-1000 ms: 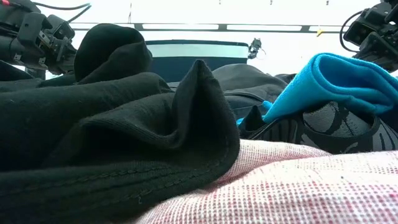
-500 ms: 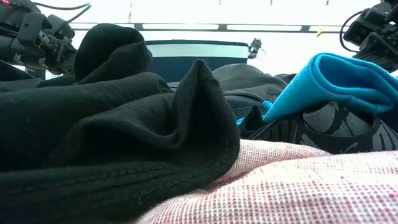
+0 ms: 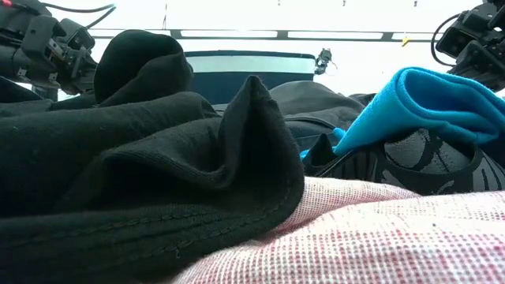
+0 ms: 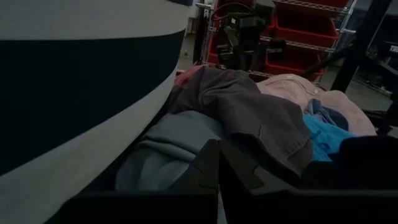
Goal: Sort clothes
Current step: Put the black shirt into the blue bin
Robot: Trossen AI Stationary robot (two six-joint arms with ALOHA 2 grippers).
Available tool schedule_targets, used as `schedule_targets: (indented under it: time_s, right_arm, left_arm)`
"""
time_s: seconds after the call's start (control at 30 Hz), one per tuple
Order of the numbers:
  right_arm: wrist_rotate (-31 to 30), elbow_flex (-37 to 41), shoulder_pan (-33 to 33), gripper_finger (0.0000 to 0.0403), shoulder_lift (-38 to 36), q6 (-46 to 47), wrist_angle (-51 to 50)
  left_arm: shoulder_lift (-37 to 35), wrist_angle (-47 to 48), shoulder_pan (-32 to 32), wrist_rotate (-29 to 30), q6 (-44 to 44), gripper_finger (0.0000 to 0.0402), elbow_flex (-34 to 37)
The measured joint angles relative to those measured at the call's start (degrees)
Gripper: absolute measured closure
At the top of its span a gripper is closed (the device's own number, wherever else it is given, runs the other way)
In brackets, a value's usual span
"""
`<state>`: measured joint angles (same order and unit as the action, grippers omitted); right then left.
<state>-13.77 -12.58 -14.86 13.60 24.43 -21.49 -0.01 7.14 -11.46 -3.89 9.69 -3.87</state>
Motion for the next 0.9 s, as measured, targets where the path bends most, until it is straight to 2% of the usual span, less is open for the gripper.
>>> schedule_targets:
  time_s: [0.17,0.37,0.6,0.77,0.9]
  right_arm:
    - [0.0,0.0,0.0,0.0314,0.0,0.0,0.0]
    - [0.0,0.0,0.0,0.0314,0.0,0.0,0.0]
    - [0.0,0.0,0.0,0.0314,0.0,0.0,0.0]
    - [0.0,0.0,0.0,0.0314,0.0,0.0,0.0]
    - [0.0,0.0,0.0,0.0314,0.0,0.0,0.0]
  left_arm:
    - [0.0,-0.4,0.0,-0.5,3.8,0.0394,-0.4]
    - [1.2,3.0,0.0,-2.1,2.1,0.0394,-6.9]
    - [8.7,9.5,0.0,-1.3,1.1,0.0394,-20.9]
    - [16.8,12.8,0.4,-3.9,3.9,0.0394,-31.7]
    - [23.2,16.4,3.1,-5.7,4.0,0.0394,-38.9]
